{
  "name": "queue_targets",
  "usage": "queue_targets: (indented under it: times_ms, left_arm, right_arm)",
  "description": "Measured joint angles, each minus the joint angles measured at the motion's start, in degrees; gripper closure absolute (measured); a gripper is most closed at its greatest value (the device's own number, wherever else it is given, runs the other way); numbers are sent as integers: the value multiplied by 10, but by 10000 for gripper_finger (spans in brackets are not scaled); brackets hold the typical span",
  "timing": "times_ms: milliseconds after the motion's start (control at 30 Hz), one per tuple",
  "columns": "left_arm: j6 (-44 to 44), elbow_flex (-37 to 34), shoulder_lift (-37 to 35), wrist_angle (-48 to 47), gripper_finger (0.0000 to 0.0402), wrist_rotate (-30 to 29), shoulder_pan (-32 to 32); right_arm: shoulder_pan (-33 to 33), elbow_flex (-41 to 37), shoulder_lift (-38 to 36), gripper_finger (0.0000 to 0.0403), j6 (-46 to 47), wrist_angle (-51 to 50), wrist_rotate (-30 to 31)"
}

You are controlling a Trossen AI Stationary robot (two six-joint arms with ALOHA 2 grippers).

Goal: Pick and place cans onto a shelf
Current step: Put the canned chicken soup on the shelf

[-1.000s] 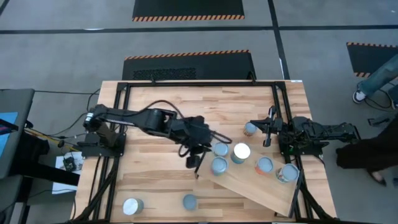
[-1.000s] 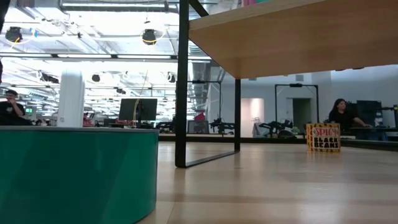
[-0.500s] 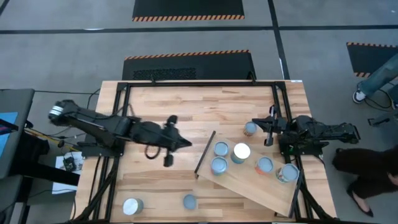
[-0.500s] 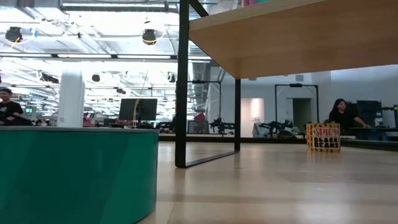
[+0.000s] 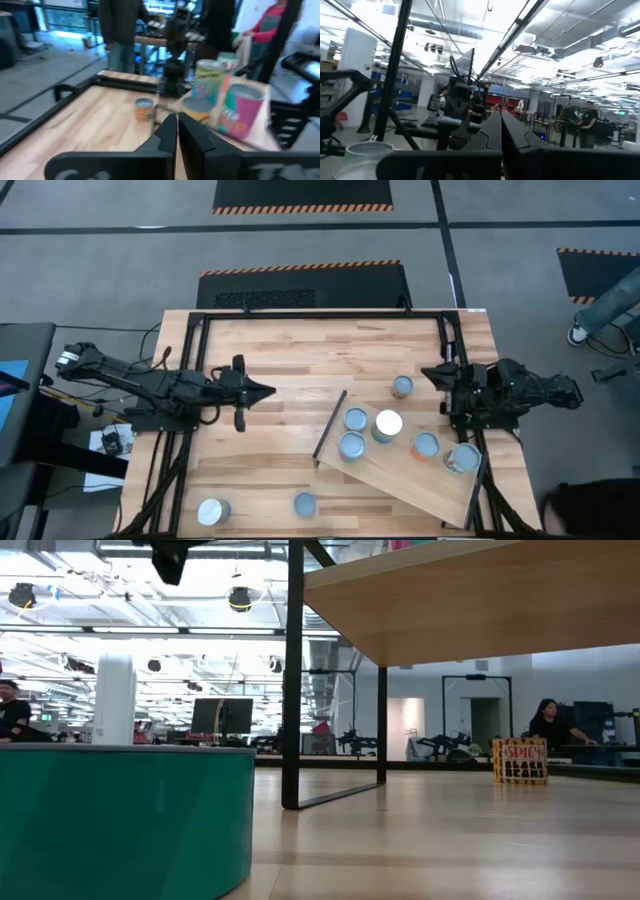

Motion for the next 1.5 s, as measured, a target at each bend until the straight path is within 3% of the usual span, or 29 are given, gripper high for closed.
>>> queue_targets:
  times_ms: [133, 300, 567, 800, 1133, 1500]
  left_arm:
    - [24, -30, -11, 25, 396, -18, 0]
    - [50, -73, -8, 97, 396, 8, 4]
    - [84, -102, -9, 138, 400, 69, 18]
    - [92, -117, -8, 136, 399, 73, 18]
    - [93, -118, -8, 137, 399, 77, 18]
    - [93, -118, -8, 136, 399, 77, 18]
  right_arm:
    - [24, 67, 63, 395, -20, -35, 1]
    - [66, 166, 178, 395, -46, -88, 8]
    - [155, 355, 364, 395, -55, -236, 137]
    - [232, 525, 536, 385, -17, -373, 204]
    - [297, 692, 722, 311, 78, -519, 219]
    - [340, 775, 827, 213, 161, -673, 219]
